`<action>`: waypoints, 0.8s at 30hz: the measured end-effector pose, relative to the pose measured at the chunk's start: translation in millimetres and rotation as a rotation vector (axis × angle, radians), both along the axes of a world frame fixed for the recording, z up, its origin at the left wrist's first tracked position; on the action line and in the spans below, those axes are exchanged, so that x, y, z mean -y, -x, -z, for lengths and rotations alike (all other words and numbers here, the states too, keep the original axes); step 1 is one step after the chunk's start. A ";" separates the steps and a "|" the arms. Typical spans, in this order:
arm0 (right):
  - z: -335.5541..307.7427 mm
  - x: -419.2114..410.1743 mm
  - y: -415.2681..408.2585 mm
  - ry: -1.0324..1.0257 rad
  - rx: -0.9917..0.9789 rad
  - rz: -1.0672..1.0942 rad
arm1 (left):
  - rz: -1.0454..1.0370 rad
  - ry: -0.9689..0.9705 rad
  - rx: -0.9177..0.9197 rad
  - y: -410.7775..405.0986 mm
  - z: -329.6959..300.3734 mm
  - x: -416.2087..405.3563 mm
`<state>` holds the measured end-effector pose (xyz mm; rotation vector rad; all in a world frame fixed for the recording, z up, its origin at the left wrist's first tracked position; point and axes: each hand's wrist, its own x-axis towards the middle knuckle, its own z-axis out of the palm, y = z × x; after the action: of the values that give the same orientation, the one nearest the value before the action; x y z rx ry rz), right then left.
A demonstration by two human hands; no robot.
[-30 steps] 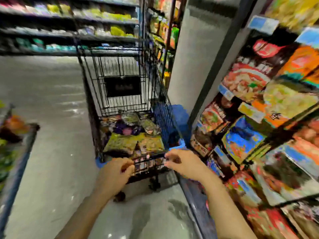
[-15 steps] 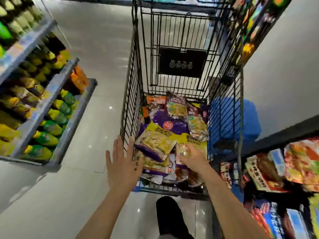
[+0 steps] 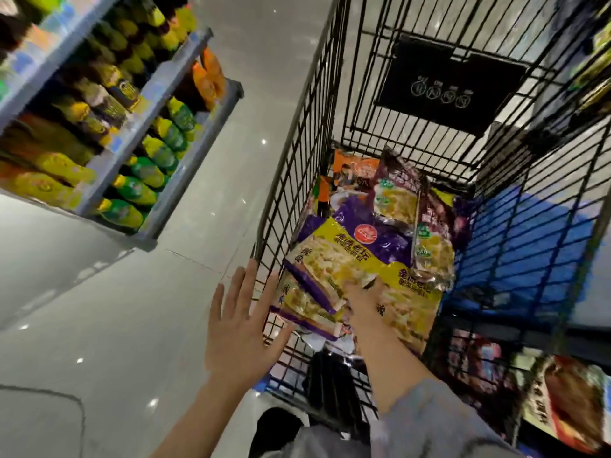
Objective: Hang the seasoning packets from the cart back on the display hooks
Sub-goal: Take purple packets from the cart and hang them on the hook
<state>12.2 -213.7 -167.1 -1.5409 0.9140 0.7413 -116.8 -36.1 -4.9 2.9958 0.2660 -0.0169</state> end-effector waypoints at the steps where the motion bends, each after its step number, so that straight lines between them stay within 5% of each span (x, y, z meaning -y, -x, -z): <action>1: 26.3 1.7 -0.1 -0.006 0.001 0.057 | -0.007 0.000 -0.004 -0.4 -0.1 -0.1; 5: -16.5 -0.9 7.1 0.072 -0.031 0.110 | -0.036 0.005 -0.012 -0.7 -1.2 0.6; 12: -72.4 39.9 29.0 0.286 0.189 -0.281 | -0.040 0.006 -0.041 0.1 -3.2 2.9; 18: -57.8 80.6 43.4 0.431 -0.021 -0.670 | -0.048 0.003 -0.029 -0.8 -5.7 5.2; 24: -74.9 68.3 -21.7 0.788 0.380 -0.825 | -0.057 0.009 -0.028 -1.3 -4.7 5.2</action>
<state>33.9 -282.1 -92.2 -2.7184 0.2332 0.6203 -115.5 -41.2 -0.2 2.9798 0.3530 -0.0538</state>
